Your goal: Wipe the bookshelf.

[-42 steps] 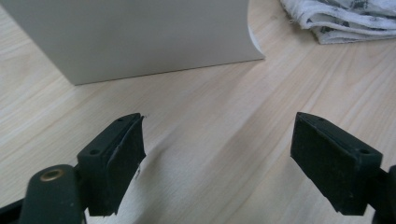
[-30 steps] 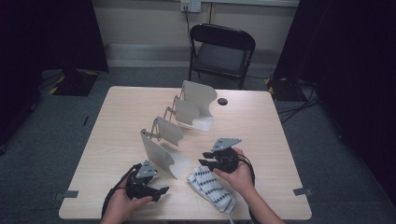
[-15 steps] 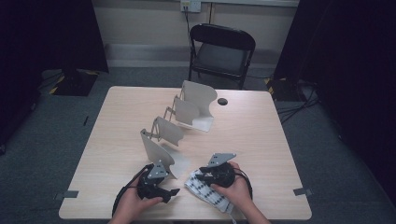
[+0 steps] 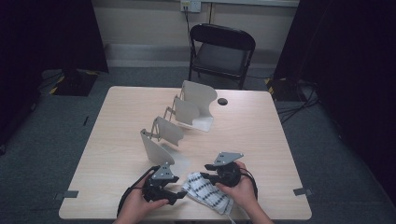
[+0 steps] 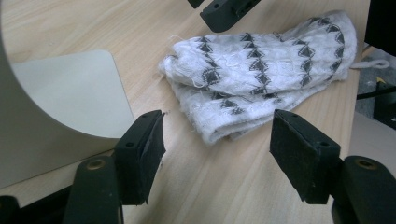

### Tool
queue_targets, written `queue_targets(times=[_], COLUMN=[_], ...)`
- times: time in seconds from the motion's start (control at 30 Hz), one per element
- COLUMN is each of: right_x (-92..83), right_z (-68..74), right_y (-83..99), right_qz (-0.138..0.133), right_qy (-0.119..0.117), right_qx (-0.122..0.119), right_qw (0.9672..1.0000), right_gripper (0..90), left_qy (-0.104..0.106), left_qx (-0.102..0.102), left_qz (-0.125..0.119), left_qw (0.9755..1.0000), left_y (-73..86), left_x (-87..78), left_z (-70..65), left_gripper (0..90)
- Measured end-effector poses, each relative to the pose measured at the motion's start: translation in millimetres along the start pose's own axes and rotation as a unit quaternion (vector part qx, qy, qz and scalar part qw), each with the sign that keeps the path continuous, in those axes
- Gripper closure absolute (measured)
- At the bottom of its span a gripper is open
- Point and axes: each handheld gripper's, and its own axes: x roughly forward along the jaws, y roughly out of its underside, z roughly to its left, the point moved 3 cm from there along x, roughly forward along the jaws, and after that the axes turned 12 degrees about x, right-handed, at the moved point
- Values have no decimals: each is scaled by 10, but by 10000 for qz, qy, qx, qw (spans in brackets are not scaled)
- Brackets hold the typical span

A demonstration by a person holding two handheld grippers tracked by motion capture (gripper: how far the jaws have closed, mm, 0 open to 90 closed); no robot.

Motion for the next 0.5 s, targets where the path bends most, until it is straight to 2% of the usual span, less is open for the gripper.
queue_targets(times=[0.2, 0.27, 0.43, 0.5], right_x=[185, 197, 46, 6], right_z=[203, 237, 60, 0], right_y=[4, -17, -29, -5], right_qz=[128, 126, -85, -124], right_qy=[-173, -103, 33, 91], right_qx=[-275, -336, -109, -27], right_qw=[9994, 9993, 9999, 9999], right_gripper=[620, 611, 600, 597], left_qy=[-64, -73, -92, -81], left_qx=[-25, -59, -89, -13], left_qz=[3, -6, -52, -12], left_qw=[10000, 10000, 9999, 10000], left_y=[16, 28, 14, -1], left_x=[-4, 0, 24, 51], left_z=[4, 9, 1, -15], left_gripper=[360, 363, 390, 412])
